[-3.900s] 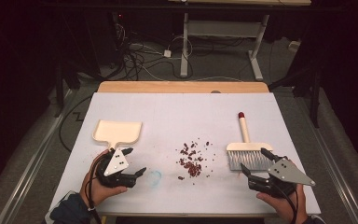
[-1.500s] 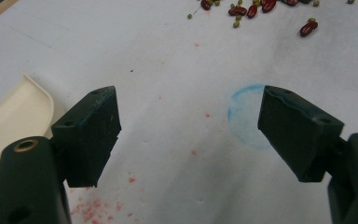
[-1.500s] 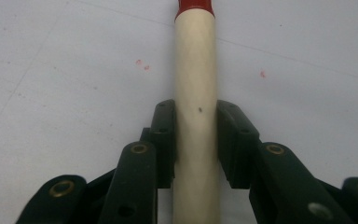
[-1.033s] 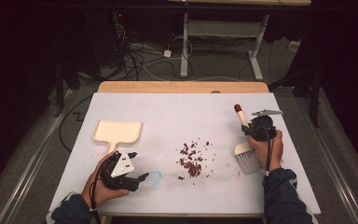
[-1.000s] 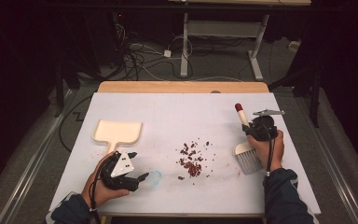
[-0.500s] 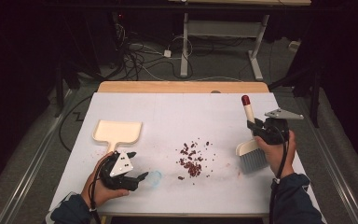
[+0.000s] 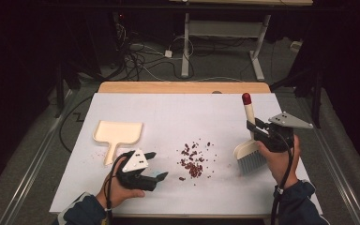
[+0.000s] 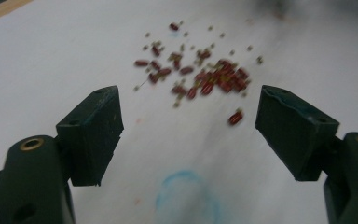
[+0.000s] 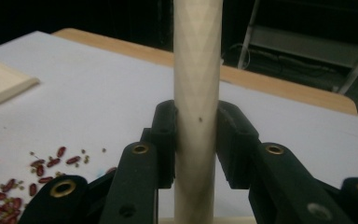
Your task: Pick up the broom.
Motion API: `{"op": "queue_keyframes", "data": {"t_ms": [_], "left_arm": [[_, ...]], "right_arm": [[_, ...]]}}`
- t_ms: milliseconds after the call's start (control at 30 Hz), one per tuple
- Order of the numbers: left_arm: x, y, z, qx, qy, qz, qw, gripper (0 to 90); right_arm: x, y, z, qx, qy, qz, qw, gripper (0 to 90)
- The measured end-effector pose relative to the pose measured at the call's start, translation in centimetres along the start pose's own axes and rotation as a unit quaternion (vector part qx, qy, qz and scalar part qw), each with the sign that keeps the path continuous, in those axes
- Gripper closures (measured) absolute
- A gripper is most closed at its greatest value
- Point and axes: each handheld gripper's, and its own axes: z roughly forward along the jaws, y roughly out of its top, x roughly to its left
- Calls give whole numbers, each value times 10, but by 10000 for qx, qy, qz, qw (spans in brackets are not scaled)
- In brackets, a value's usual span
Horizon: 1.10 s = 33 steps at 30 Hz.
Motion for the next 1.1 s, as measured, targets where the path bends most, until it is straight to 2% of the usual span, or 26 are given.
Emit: {"op": "queue_keyframes", "data": {"t_ms": [100, 167, 300, 500, 567, 633, 667, 700, 733, 800, 833, 900, 967, 1000, 1033, 1067, 1100], "left_arm": [[-15, 20, 11, -95, -165, 95, 9998, 229], [-27, 34, 18, -138, -181, 185, 9996, 230], [-47, 60, 32, -405, -448, 244, 9979, 238], [-65, 94, 61, -848, -689, 136, 9939, 276], [-67, 98, 70, -854, -713, 86, 9938, 342], [-67, 99, 78, -873, -635, 62, 9941, 364], [-66, 99, 80, -866, -550, 92, 9947, 384], [-65, 98, 80, -908, -378, 152, 9950, 400], [-64, 96, 79, -941, -362, 234, 9946, 452], [-61, 93, 78, -928, -413, 249, 9945, 506], [-60, 92, 78, -930, -442, 237, 9944, 561], [-57, 90, 78, -883, -472, 170, 9948, 596], [-54, 90, 76, -754, -407, 244, 9960, 616], [-51, 90, 73, -669, -319, 258, 9969, 630], [-46, 90, 69, -622, -329, 212, 9973, 647], [-40, 89, 64, -572, -419, 264, 9971, 660], [-36, 88, 58, -518, -477, 371, 9968, 661]], "right_arm": [[13, 4, -10, -199, 64, -54, 9998, 709], [22, 5, -15, -334, 111, -81, 9993, 709], [41, 7, -21, -540, 217, -90, 9983, 708], [72, 9, -25, -824, 374, -290, 9955, 708], [82, 9, -27, -915, 379, -349, 9945, 708], [90, 9, -29, -993, 367, -471, 9933, 707], [93, 8, -31, -1034, 372, -484, 9928, 707], [96, 8, -32, -1058, 407, -481, 9924, 707], [98, 8, -33, -1054, 467, -546, 9918, 707], [102, 8, -35, -1111, 448, -609, 9909, 707], [103, 8, -36, -1109, 492, -620, 9907, 707], [104, 8, -38, -1121, 508, -593, 9906, 706], [105, 8, -39, -1093, 532, -624, 9906, 705], [105, 8, -39, -1096, 591, -607, 9904, 704], [103, 8, -41, -1102, 689, -566, 9899, 702], [102, 8, -42, -1104, 825, -540, 9890, 693], [98, 9, -44, -1127, 1033, -600, 9864, 671]]}}
